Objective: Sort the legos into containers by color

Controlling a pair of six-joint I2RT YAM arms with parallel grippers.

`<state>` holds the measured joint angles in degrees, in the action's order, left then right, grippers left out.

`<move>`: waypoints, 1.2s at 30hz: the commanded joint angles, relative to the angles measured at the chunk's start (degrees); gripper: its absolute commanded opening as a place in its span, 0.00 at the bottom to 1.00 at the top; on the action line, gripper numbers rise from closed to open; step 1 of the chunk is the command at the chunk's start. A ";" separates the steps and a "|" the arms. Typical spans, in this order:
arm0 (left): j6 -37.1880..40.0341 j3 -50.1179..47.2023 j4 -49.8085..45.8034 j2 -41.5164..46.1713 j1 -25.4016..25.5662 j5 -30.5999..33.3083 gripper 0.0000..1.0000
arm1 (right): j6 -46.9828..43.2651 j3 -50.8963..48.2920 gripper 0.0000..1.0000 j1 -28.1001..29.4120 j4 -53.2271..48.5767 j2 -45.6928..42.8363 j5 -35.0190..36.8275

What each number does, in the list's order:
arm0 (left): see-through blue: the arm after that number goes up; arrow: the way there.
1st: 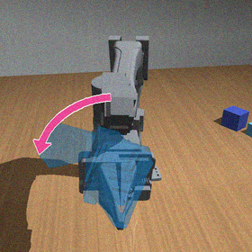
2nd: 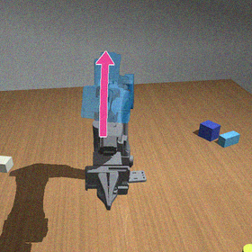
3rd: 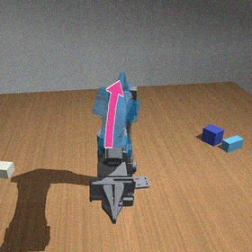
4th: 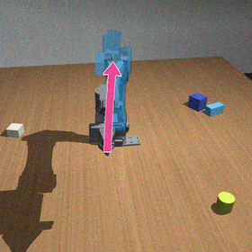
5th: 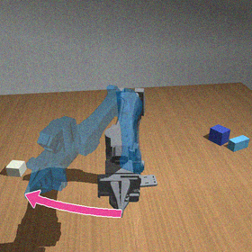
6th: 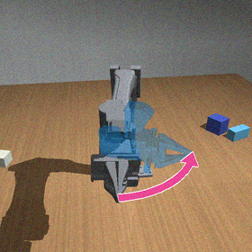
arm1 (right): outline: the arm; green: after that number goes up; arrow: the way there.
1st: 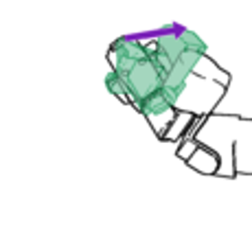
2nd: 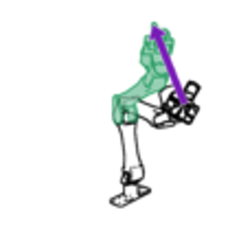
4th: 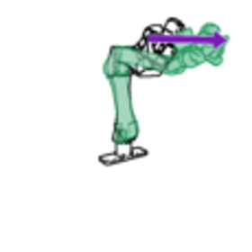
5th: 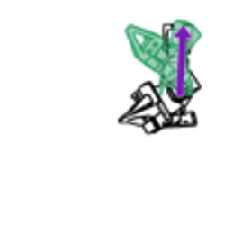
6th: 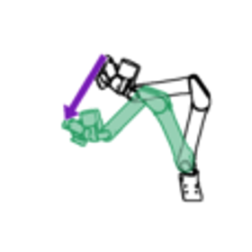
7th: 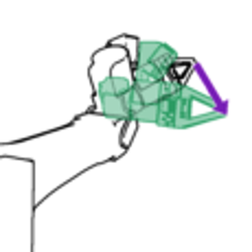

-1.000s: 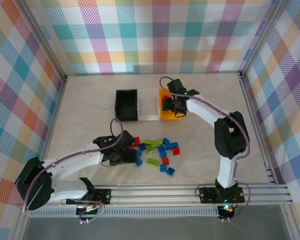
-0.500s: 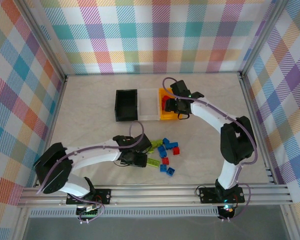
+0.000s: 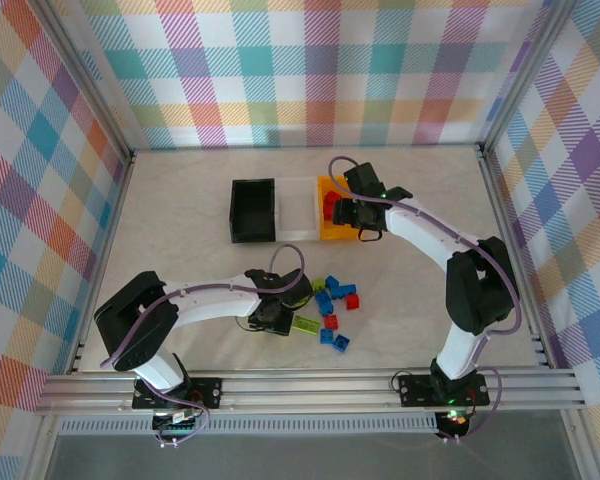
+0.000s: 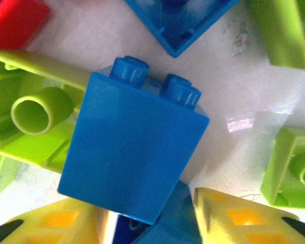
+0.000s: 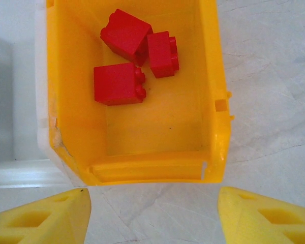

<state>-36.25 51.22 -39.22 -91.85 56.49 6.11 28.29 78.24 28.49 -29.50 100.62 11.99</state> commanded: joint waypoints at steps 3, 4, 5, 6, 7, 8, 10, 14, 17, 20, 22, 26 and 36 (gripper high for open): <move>0.00 0.70 -0.25 1.44 1.03 1.01 0.38 | 0.21 -0.63 0.67 -0.32 0.93 -2.19 1.00; -0.08 0.67 -0.45 1.79 0.99 1.01 0.37 | 0.26 -0.63 0.67 -0.28 0.91 -2.24 1.04; -0.26 0.55 -0.62 2.25 0.99 1.01 0.36 | 0.31 -0.63 0.67 -0.28 0.92 -2.20 1.02; -0.39 0.52 -0.98 2.87 1.09 1.19 0.35 | 0.38 -0.69 0.67 -0.27 0.89 -2.22 1.11; -0.59 0.53 -1.19 3.42 1.08 1.24 0.35 | 0.45 -0.79 0.67 -0.28 1.04 -2.21 1.11; -0.81 0.50 -1.57 4.18 1.08 1.34 0.34 | 0.49 -0.81 0.67 -0.28 0.95 -2.19 1.11; -1.31 0.56 -2.14 5.82 1.15 1.36 0.33 | 0.60 -0.97 0.67 -0.28 1.06 -2.31 1.03; -2.75 1.32 -3.66 9.64 1.04 1.40 0.31 | 0.88 -1.49 0.67 -0.28 1.28 -2.75 0.60; -2.66 3.50 -5.92 12.19 -1.01 2.89 0.31 | 1.03 -2.31 0.67 -0.28 1.44 -3.53 0.31; -0.35 7.12 -7.61 13.45 -6.82 5.57 0.30 | 1.28 -3.91 0.67 -0.28 2.05 -5.17 -0.33; 1.10 9.98 -7.20 13.26 -11.89 7.38 0.29 | 1.30 -5.14 0.67 -0.29 2.47 -6.29 -0.48; 2.19 16.76 -2.96 9.12 -22.02 8.69 0.28 | 1.23 -7.05 0.67 -0.34 2.14 -7.65 -0.63; 5.01 39.96 -3.09 -16.80 -32.84 11.91 0.23 | 1.24 -11.33 0.67 -0.18 1.94 -10.70 -1.56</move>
<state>-32.97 86.46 -40.38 -103.90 25.43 16.32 28.77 68.10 28.49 -28.05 92.95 11.42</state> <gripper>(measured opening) 0.326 0.670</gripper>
